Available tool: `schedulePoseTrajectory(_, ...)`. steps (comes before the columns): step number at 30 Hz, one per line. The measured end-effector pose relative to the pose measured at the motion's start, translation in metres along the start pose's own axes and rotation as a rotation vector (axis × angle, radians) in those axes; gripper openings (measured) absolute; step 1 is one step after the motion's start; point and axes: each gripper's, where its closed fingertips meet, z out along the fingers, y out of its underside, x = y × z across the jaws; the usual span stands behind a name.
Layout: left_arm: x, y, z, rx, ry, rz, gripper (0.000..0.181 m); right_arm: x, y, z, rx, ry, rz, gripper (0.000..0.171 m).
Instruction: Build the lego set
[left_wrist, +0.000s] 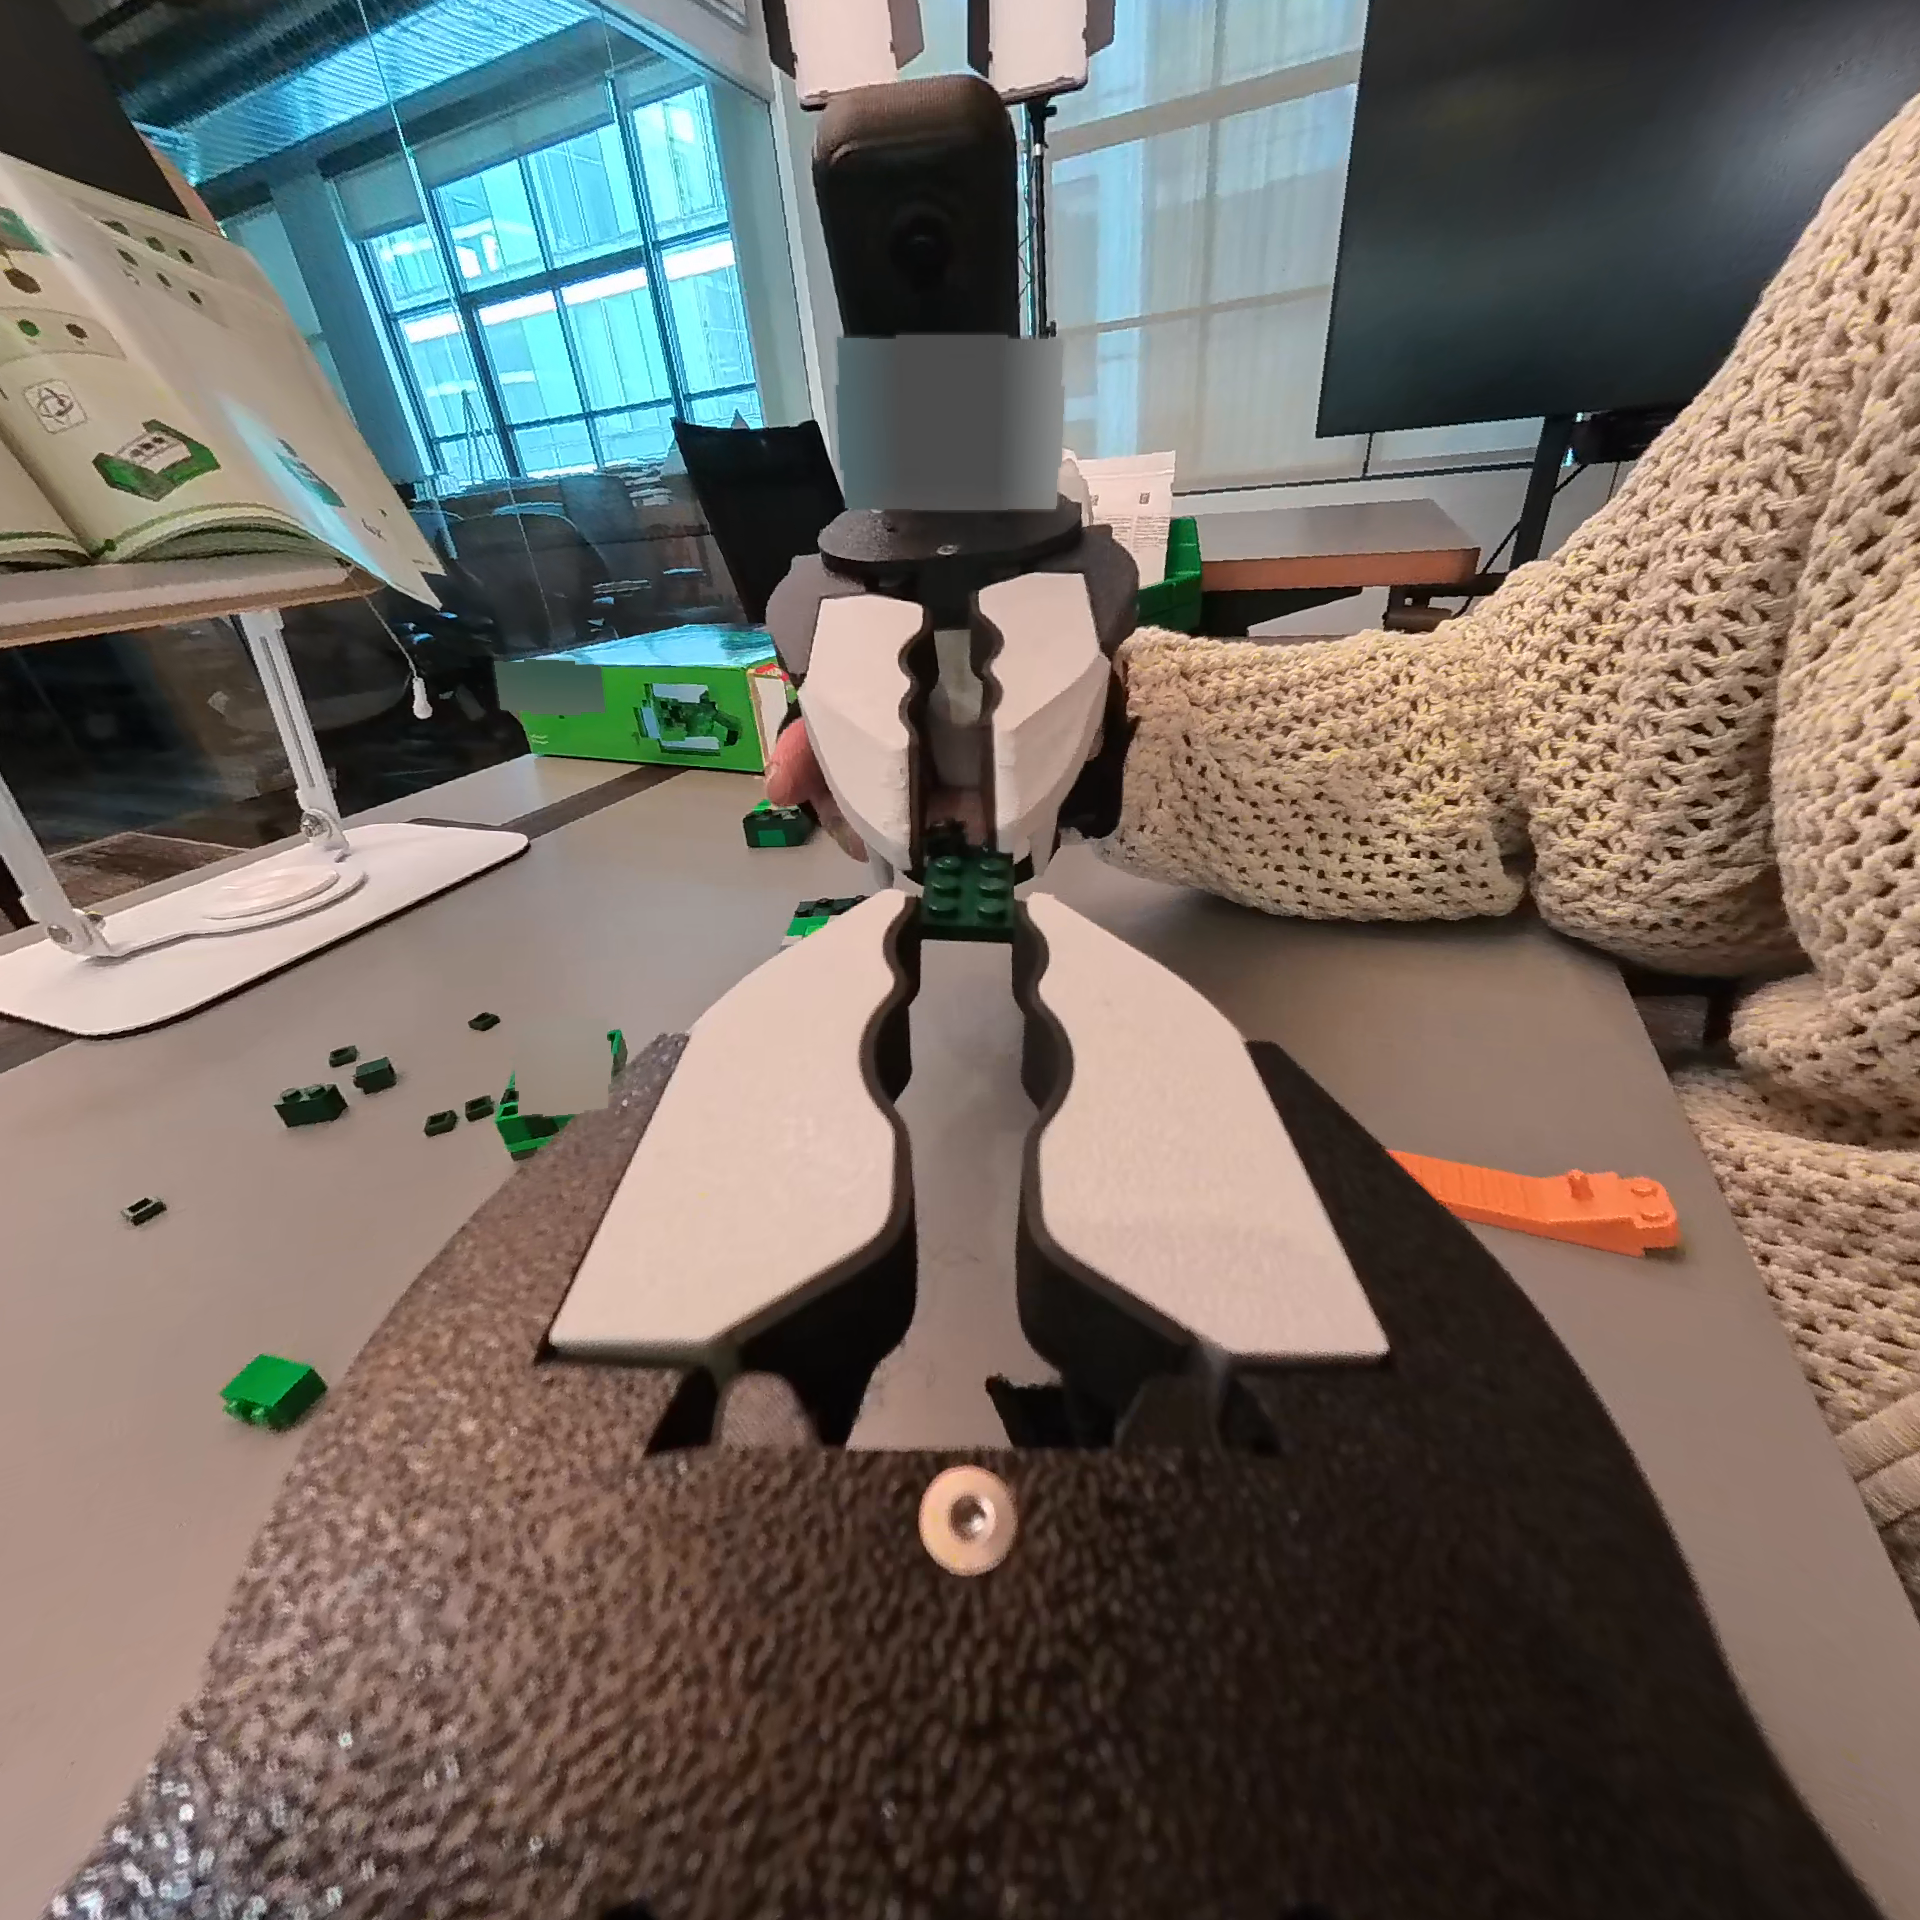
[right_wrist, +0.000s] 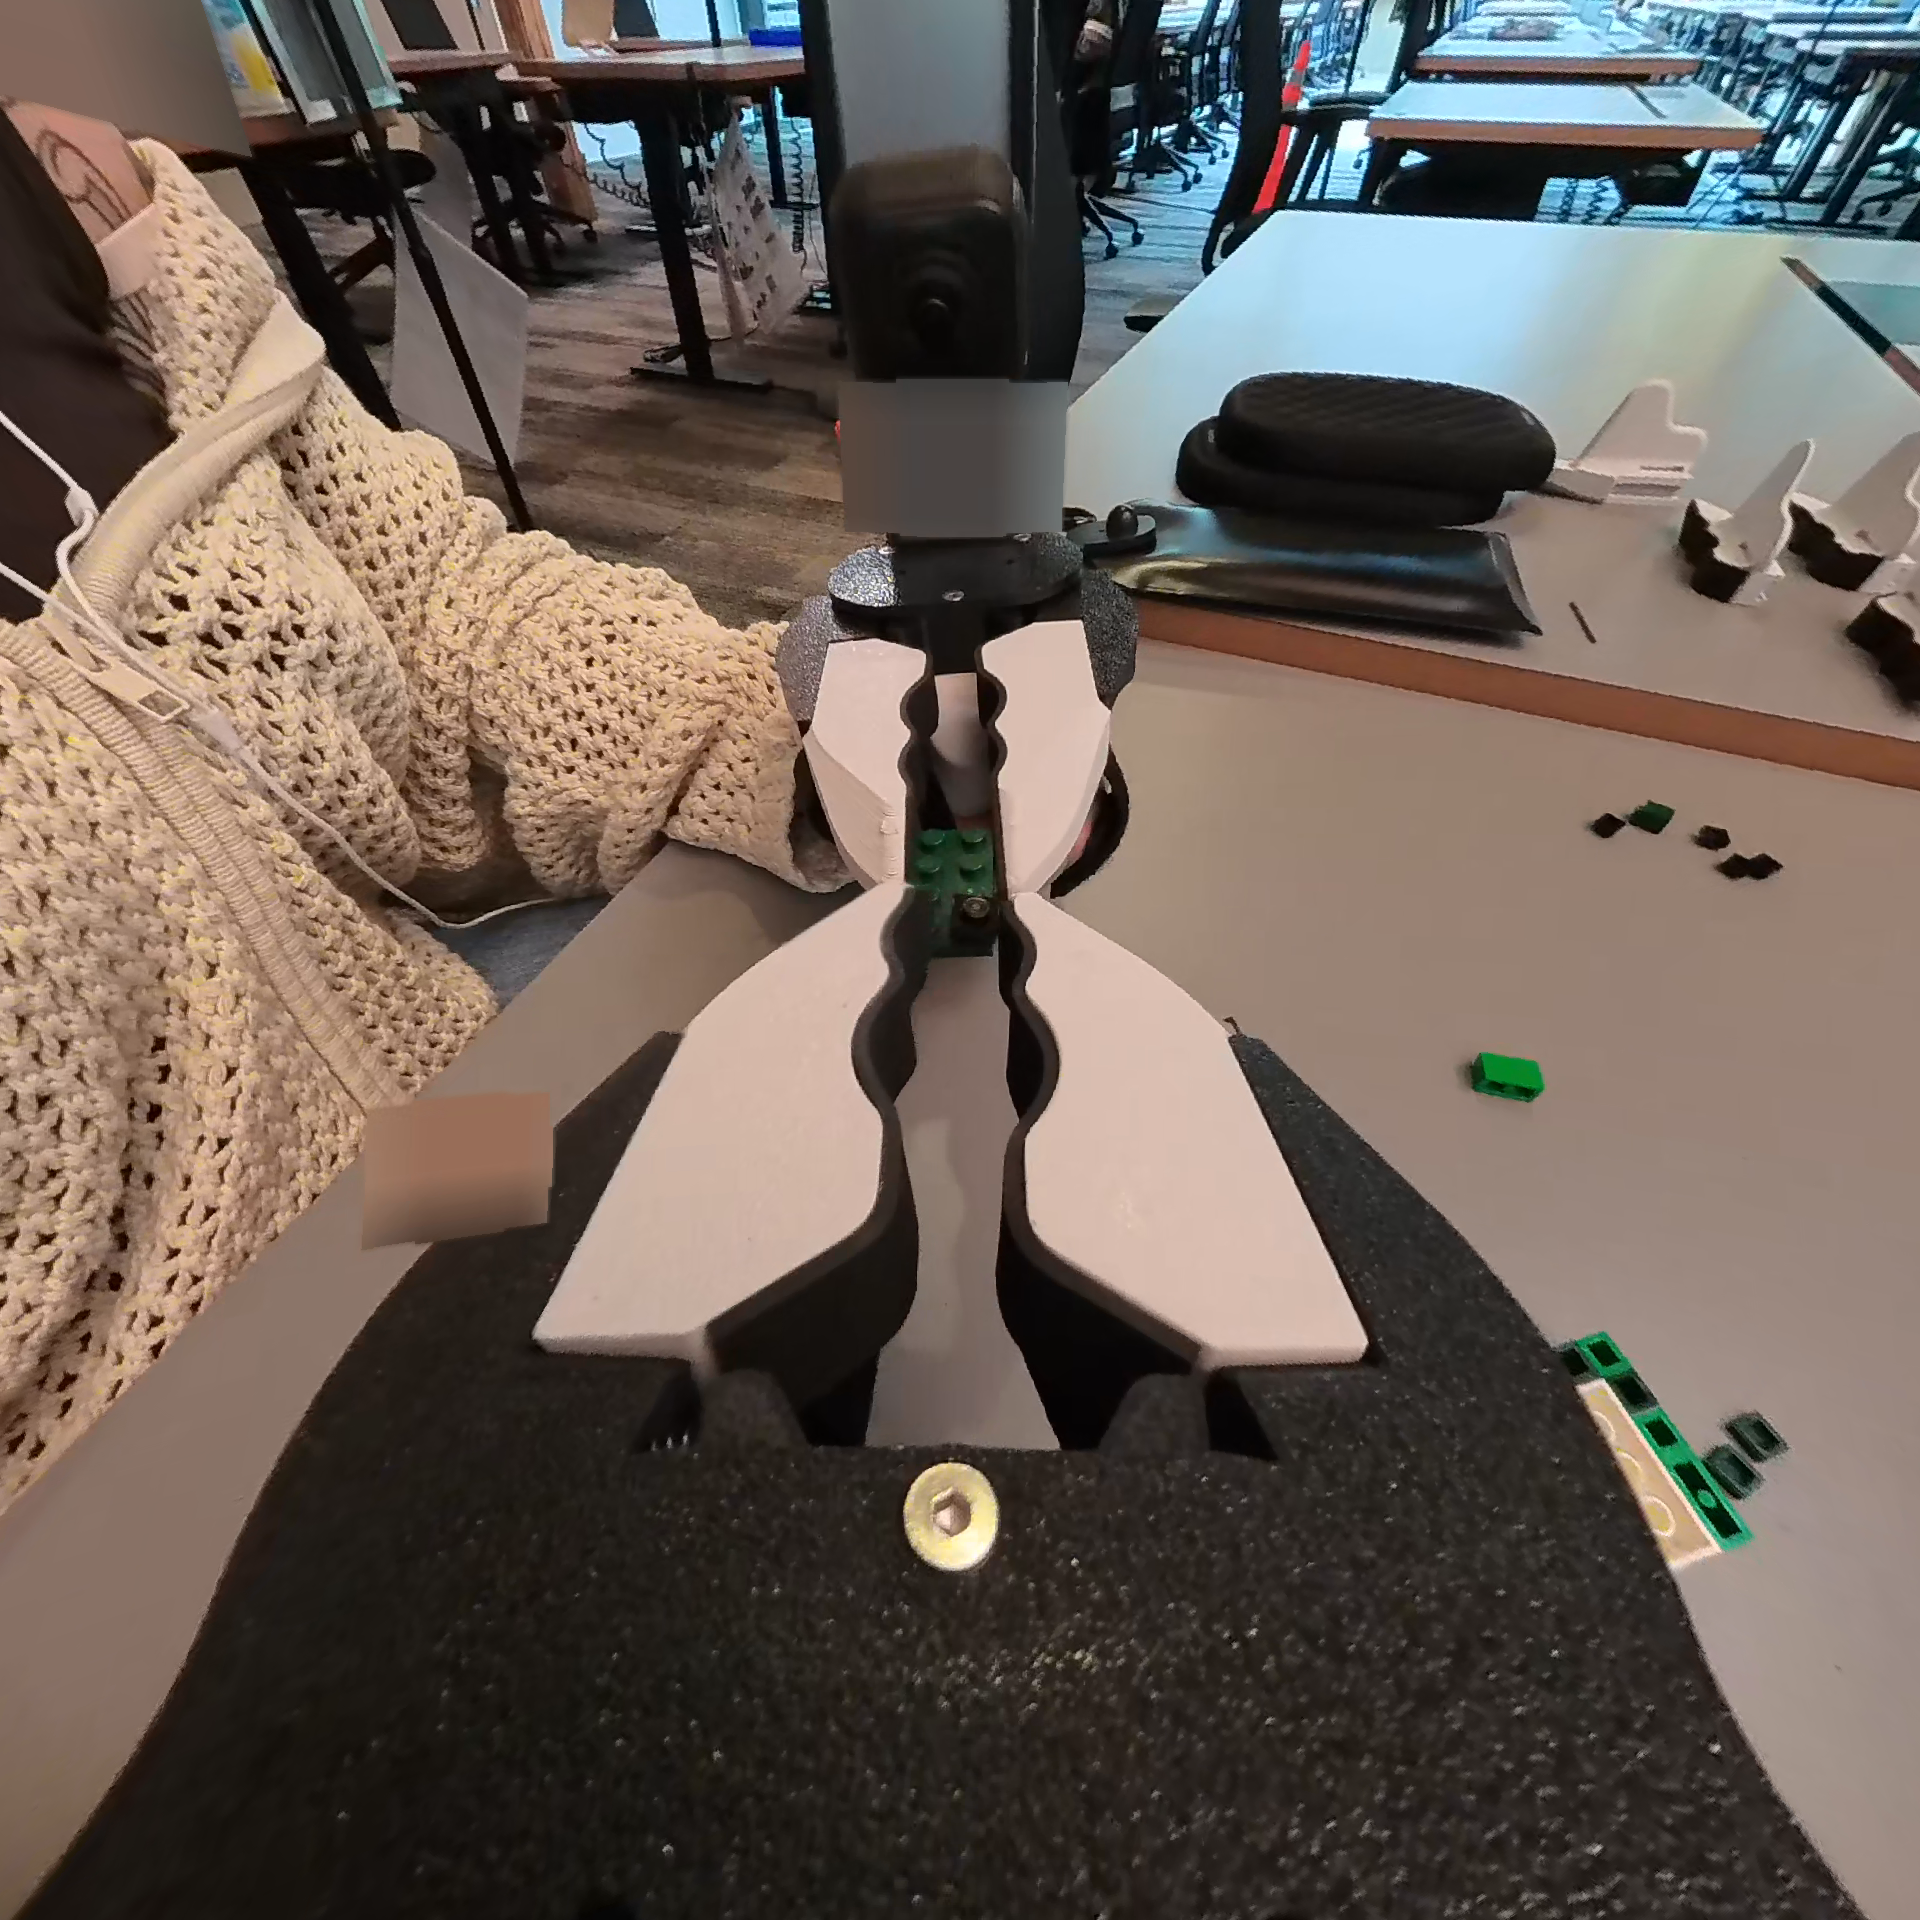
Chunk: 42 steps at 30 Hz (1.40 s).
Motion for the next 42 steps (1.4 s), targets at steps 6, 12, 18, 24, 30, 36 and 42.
schedulePoseTrajectory(6,-0.001,-0.001,-0.001,0.007,-0.005,-0.008,0.016,0.000,0.001,0.001,-0.010,0.013,-0.007,0.019)
schedulePoseTrajectory(12,-0.007,-0.003,-0.003,0.026,-0.022,-0.050,0.016,0.005,-0.010,-0.005,0.023,0.150,-0.154,0.042)
schedulePoseTrajectory(18,-0.014,-0.008,-0.008,0.074,-0.037,-0.121,0.016,0.022,-0.002,-0.008,-0.283,0.540,-0.726,0.050)
schedulePoseTrajectory(24,-0.013,-0.006,-0.006,0.056,-0.038,-0.114,0.016,0.037,-0.001,-0.001,-0.532,0.788,-1.112,0.033)
schedulePoseTrajectory(30,-0.013,-0.006,-0.006,0.049,-0.037,-0.113,0.016,0.036,-0.009,0.004,-0.516,0.839,-1.173,0.019)
schedulePoseTrajectory(36,-0.013,-0.005,-0.005,0.042,-0.043,-0.116,0.016,0.037,-0.006,0.004,-0.567,0.848,-1.225,0.009)
schedulePoseTrajectory(42,-0.015,-0.002,-0.003,0.023,-0.059,-0.116,0.016,0.040,-0.006,0.002,-0.656,0.871,-1.278,0.009)
